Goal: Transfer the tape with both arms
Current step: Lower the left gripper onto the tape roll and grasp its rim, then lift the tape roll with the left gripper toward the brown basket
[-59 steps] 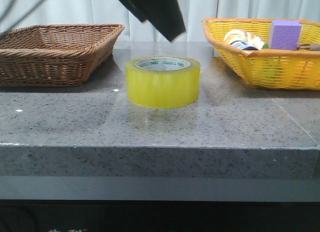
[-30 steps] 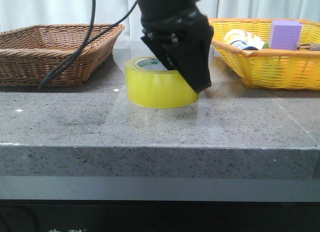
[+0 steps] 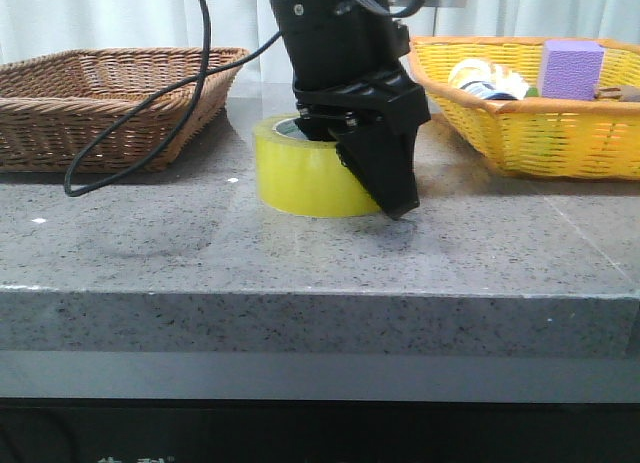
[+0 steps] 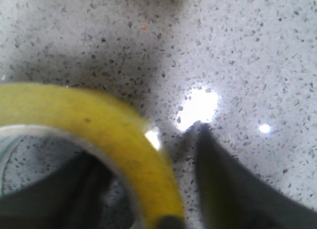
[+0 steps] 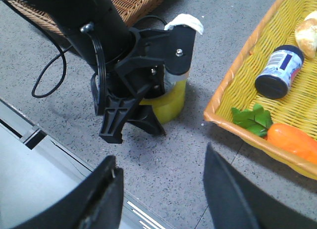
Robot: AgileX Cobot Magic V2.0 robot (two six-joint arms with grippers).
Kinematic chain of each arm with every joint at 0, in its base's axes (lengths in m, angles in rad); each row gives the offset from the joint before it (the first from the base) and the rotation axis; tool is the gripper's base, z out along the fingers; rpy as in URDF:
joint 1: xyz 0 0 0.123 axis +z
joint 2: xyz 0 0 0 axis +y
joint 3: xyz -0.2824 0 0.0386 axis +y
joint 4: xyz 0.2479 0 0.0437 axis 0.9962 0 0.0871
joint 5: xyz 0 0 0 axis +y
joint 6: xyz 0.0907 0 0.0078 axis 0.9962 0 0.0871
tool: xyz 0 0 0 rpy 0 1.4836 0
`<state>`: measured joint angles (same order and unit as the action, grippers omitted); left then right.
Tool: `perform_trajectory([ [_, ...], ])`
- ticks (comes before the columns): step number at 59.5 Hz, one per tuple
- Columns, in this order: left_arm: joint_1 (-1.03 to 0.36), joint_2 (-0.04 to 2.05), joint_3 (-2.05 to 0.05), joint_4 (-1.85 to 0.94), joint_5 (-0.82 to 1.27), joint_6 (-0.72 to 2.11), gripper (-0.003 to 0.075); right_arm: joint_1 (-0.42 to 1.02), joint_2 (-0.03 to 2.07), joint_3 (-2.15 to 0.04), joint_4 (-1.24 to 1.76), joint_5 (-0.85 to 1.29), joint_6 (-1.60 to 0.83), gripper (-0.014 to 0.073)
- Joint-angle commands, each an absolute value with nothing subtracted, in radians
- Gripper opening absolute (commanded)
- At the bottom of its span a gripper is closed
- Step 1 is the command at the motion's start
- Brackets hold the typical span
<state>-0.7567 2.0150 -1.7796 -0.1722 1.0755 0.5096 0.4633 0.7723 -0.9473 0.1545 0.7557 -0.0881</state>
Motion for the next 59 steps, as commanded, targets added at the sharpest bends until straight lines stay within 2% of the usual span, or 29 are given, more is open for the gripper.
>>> perform_trajectory([
  [1,-0.761,1.967,-1.807,-0.184,1.050,0.486,0.0159,0.457,0.768,-0.973,0.161,0.689,-0.092,0.0400],
  [4,-0.761,1.967,-1.809,-0.184,1.055,0.479,0.0134,0.457,0.768,-0.973,0.161,0.689,-0.092,0.0400],
  [21,-0.761,1.959,-1.931,-0.151,1.176,0.426,0.0138,0.457,0.768,-0.973,0.161,0.689,-0.092,0.0400],
  [35,-0.754,1.935,-2.088,0.040,1.252,0.305,0.0138,0.457,0.768,-0.973,0.161,0.689,-0.092,0.0400],
  [59,-0.542,1.933,-2.179,0.055,1.281,0.240,0.0138,0.457,0.768,-0.973,0.161,0.689,-0.092,0.0400],
])
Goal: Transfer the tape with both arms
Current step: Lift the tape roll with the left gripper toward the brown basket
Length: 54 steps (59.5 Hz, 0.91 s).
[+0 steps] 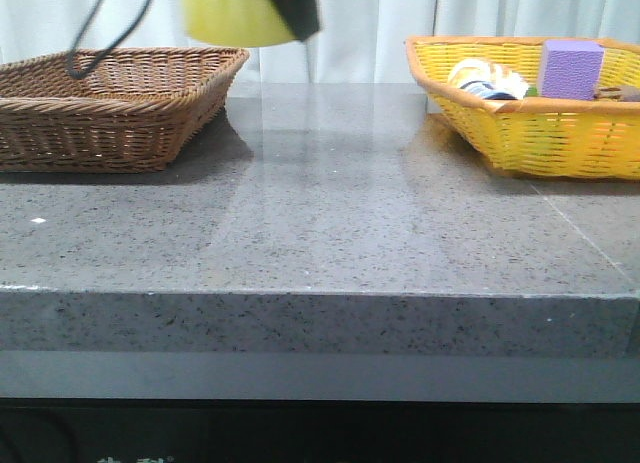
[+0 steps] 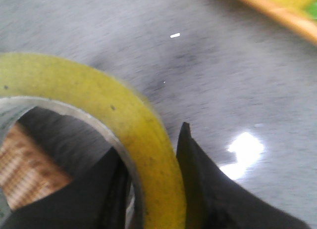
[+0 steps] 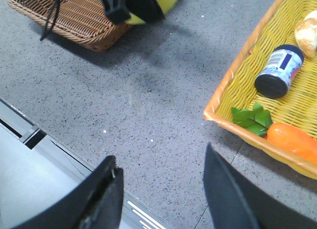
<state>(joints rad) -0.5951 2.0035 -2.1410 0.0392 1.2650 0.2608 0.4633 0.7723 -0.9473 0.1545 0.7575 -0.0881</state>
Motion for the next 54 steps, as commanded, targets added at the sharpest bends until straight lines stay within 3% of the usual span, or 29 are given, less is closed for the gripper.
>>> perform_trajectory([
  [1,-0.532,1.933,-2.179,0.055,1.281,0.238,0.0138,0.457,0.768,-0.973,0.161,0.689,-0.092,0.0400],
  [18,-0.359,1.976,-2.179,0.051,1.283,0.167,0.0138,0.457,0.768,-0.973,0.161,0.689,-0.092,0.0400],
  [36,-0.304,2.064,-2.175,0.049,1.279,0.164,0.0143,0.457,0.768,-0.973,0.161,0.688,-0.092,0.0400],
  [49,-0.304,2.083,-2.177,0.040,1.276,0.164,0.0426,0.457,0.768,-0.973,0.161,0.688,-0.092,0.0400],
  [54,-0.304,2.080,-2.194,0.040,1.284,0.126,0.0450,0.457,0.768,-0.973,0.161,0.688,-0.092,0.0400],
])
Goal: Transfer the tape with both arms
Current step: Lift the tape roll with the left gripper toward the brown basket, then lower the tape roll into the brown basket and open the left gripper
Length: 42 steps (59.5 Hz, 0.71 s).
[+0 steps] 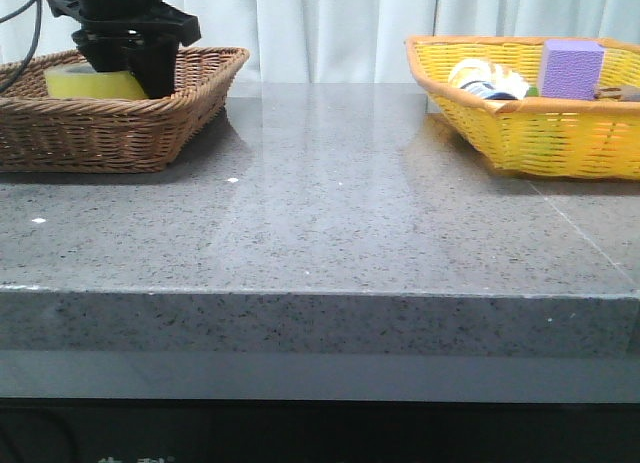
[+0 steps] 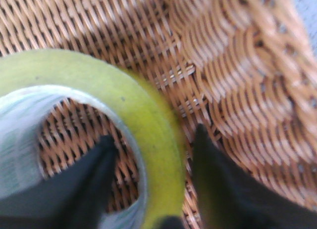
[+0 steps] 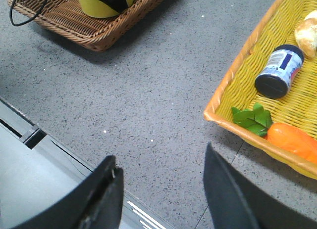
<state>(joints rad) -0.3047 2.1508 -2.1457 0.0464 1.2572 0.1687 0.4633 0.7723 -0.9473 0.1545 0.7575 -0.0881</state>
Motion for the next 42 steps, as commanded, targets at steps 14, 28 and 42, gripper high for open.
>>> perform_trajectory([
  [14,-0.304,2.013,-2.226,0.032,1.284,0.050,0.0440,0.457,0.768,-0.973,0.161,0.688,-0.092,0.0400],
  [28,-0.304,1.863,-2.205,0.015,1.284,0.025,0.0440,0.457,0.768,-0.973,0.161,0.688,-0.092,0.0400],
  [42,-0.304,1.641,-1.977,0.011,1.208,0.025,0.0440,0.457,0.768,-0.973,0.161,0.688,-0.092,0.0400],
])
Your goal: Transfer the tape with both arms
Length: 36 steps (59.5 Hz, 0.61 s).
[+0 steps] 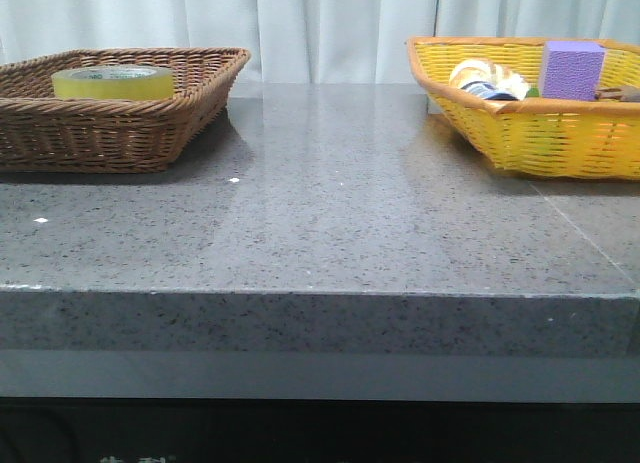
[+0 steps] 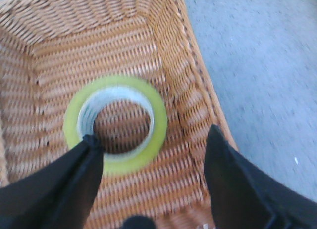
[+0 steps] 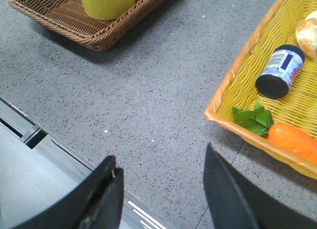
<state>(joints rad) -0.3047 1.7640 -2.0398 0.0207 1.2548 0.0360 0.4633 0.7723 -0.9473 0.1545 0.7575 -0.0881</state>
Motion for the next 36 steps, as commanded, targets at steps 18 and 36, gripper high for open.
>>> perform_trajectory([
  [18,-0.304,1.271,-1.498,0.000,1.019,0.025,0.0440,0.457,0.768,-0.973,0.161,0.688,-0.092,0.0400],
  [36,-0.304,0.925,-1.081,-0.084,0.847,0.025,0.0440,0.457,0.768,-0.973,0.164,0.689,-0.092,0.0400],
])
